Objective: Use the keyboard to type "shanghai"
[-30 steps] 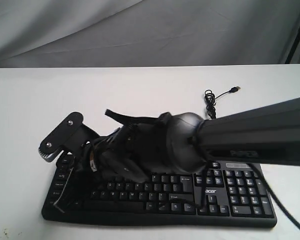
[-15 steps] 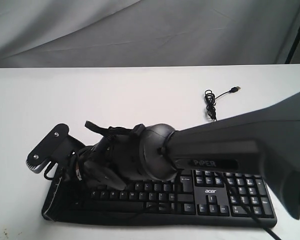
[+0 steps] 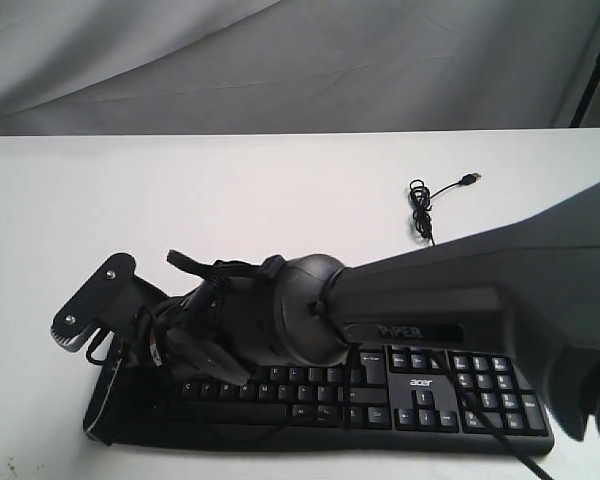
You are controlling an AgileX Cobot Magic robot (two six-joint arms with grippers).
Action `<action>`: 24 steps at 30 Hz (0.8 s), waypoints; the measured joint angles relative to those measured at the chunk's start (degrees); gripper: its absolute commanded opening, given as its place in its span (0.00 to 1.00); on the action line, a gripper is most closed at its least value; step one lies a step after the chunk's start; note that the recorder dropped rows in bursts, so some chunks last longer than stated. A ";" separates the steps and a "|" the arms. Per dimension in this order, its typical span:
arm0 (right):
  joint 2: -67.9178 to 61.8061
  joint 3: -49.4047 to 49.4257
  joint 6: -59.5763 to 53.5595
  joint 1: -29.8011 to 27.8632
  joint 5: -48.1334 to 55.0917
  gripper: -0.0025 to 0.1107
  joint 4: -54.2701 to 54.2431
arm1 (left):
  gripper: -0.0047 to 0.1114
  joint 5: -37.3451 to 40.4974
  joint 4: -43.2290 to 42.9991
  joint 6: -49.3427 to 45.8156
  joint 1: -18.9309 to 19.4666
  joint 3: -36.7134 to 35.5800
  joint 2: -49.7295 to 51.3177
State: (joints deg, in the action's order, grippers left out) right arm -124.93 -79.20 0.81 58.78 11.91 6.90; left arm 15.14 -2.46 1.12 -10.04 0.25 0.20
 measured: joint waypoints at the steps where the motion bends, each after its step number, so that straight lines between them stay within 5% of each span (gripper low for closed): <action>1: -0.10 -0.11 0.00 0.00 -0.12 0.02 0.00 | 0.04 0.00 0.00 0.00 0.00 0.00 0.00; 11: 6.73 2.67 -0.19 -0.52 2.82 0.02 1.97 | 0.04 0.00 0.00 0.00 0.00 0.00 0.00; 24: 15.98 26.20 2.76 -9.95 -11.91 0.02 0.22 | 0.04 0.00 0.00 0.00 0.00 0.00 0.00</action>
State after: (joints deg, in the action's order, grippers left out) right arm -108.95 -53.00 3.57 48.83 0.00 7.12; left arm 15.14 -2.46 1.12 -10.04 0.25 0.20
